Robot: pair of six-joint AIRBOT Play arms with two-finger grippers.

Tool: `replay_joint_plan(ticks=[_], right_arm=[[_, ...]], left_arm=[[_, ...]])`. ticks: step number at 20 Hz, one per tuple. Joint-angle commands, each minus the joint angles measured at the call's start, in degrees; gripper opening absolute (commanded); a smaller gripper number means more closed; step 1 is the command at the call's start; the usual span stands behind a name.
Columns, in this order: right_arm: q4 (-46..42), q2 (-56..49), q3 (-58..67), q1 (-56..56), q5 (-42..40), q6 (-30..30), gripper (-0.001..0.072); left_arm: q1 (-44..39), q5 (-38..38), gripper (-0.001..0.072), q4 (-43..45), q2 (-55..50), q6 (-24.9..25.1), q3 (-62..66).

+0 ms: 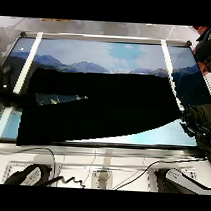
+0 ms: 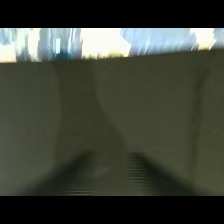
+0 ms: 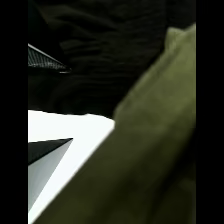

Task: Fold the clothes and pants, and hang the long-sleeved shirts on hangers.

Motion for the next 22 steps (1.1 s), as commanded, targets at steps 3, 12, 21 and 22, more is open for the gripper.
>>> replay_joint_plan(ticks=[3,12,21,22], right_arm=[[1.6,-4.33,1.22,-0.04,-1.62,-0.87,0.0493],[1.92,-5.38,1.22,8.2,-10.03,-0.9,0.014],[1.07,-5.18,1.22,9.94,-10.01,-0.9,0.0025],[1.07,-5.18,1.22,9.94,-9.6,-0.9,0.0024]], left_arm=[[1.6,4.48,0.0703,0.35,6.43,-9.75,-18.01],[1.6,-2.6,0.0694,10.32,6.45,-17.66,-18.12],[14.93,-10.84,0.0688,30.21,6.43,-19.82,-18.21],[19.04,-10.05,0.0688,28.85,6.43,-19.63,-18.21]])
